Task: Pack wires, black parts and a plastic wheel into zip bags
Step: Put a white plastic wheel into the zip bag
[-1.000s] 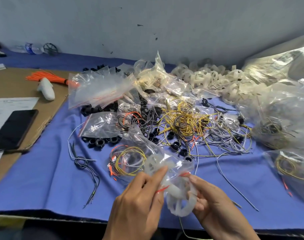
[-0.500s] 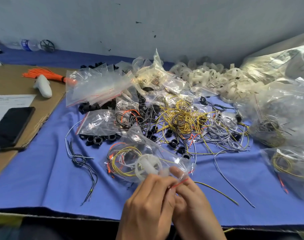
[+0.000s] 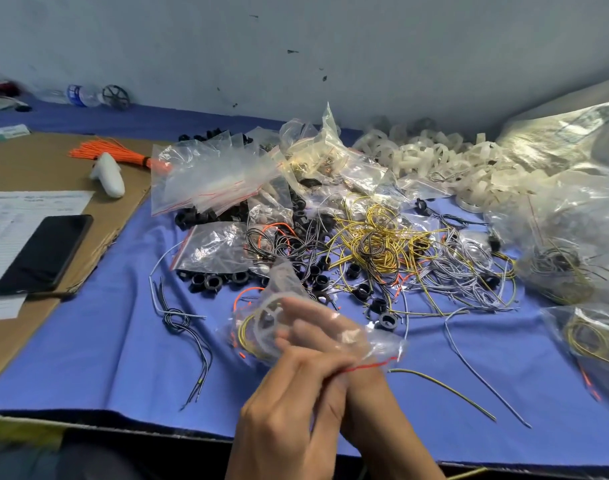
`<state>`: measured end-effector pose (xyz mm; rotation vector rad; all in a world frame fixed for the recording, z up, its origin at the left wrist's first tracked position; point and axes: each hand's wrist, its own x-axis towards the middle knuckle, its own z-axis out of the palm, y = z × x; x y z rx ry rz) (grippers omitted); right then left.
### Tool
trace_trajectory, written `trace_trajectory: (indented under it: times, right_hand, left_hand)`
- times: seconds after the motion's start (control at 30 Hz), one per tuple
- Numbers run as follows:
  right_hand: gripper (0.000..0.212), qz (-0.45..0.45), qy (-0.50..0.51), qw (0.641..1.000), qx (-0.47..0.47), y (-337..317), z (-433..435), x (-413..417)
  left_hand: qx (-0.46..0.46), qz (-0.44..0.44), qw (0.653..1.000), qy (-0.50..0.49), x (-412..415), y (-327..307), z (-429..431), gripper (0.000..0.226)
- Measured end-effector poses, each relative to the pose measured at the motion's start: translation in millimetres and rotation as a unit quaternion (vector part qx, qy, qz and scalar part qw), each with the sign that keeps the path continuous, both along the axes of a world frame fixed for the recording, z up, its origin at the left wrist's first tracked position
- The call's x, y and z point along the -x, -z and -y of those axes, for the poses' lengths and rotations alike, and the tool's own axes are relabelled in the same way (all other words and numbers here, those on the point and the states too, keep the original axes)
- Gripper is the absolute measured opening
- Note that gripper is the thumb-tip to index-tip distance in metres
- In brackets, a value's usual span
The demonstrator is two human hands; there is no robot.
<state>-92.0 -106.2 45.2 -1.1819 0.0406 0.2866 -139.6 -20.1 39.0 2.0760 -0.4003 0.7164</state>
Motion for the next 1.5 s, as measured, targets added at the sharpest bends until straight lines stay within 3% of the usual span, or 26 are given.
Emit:
trace_trajectory:
  times: [0.07,0.13,0.2,0.23,0.27,0.3,0.37,0.5,0.6,0.73,0.83,0.97,1.03,1.1,1.17,1.3,1.43,1.5]
  right_hand:
    - [0.031,0.069,-0.004,0.994,0.089,14,13,20]
    - [0.033,0.184,0.046,0.943,0.272,28,31,33]
    - [0.037,0.345,0.069,0.754,0.554,34,53,37]
    - [0.042,0.373,0.065,0.676,0.633,34,59,39]
    - [0.044,0.39,0.061,0.632,0.666,39,64,43]
    - [0.043,0.396,0.059,0.616,0.678,41,67,45]
    - [0.039,0.373,-0.004,0.619,0.691,44,72,43]
    - [0.026,0.35,-0.179,0.56,0.729,48,79,30]
    - [0.014,0.393,-0.15,0.569,0.707,22,76,26]
    - [0.026,0.437,-0.144,0.515,0.723,-9,73,32]
    - [0.037,0.412,-0.101,0.56,0.711,-32,74,38]
    - [0.013,0.457,-0.036,0.67,0.584,-83,77,25]
    - [0.006,0.48,0.002,0.691,0.54,-105,67,4]
    - [0.005,0.503,-0.001,0.687,0.525,-116,39,-30]
    - [0.016,0.502,-0.084,0.648,0.567,-109,2,-73]
    - [0.025,0.44,-0.258,0.523,0.683,-46,-55,-146]
    - [0.022,0.468,-0.264,0.414,0.735,11,-64,-166]
    - [0.018,0.481,-0.237,0.404,0.742,23,-62,-168]
  left_hand:
    - [0.024,-0.008,0.999,-0.022,5,7,-9,0.013]
    - [0.037,-0.008,0.999,-0.021,4,9,-4,0.012]
    - [0.034,-0.01,0.999,-0.021,2,13,2,0.012]
    - [0.034,-0.007,0.999,-0.021,2,15,4,0.012]
    - [0.03,-0.009,0.999,-0.015,3,16,5,0.012]
    - [0.026,-0.014,1.0,-0.005,3,16,7,0.012]
    - [0.006,-0.011,1.0,0.015,4,16,12,0.012]
    - [-0.022,0.003,0.998,0.052,5,11,14,0.013]
    - [-0.022,-0.002,0.999,0.043,4,9,9,0.012]
    - [0.011,-0.008,1.0,0.003,-1,1,6,0.012]
    - [0.078,-0.026,0.996,-0.042,-7,-5,1,0.01]
    - [0.164,-0.084,0.981,-0.067,-10,-6,-9,0.018]
    - [0.176,-0.097,0.977,-0.071,-8,-2,-7,0.017]
    - [0.173,-0.116,0.976,-0.068,-5,3,-1,0.011]
    - [0.153,-0.112,0.98,-0.062,-1,7,4,0.011]
    - [0.106,-0.073,0.99,-0.057,-3,8,4,0.008]
    - [0.115,-0.064,0.989,-0.062,-4,13,3,0.008]
    - [0.105,-0.068,0.991,-0.055,-5,15,3,0.008]
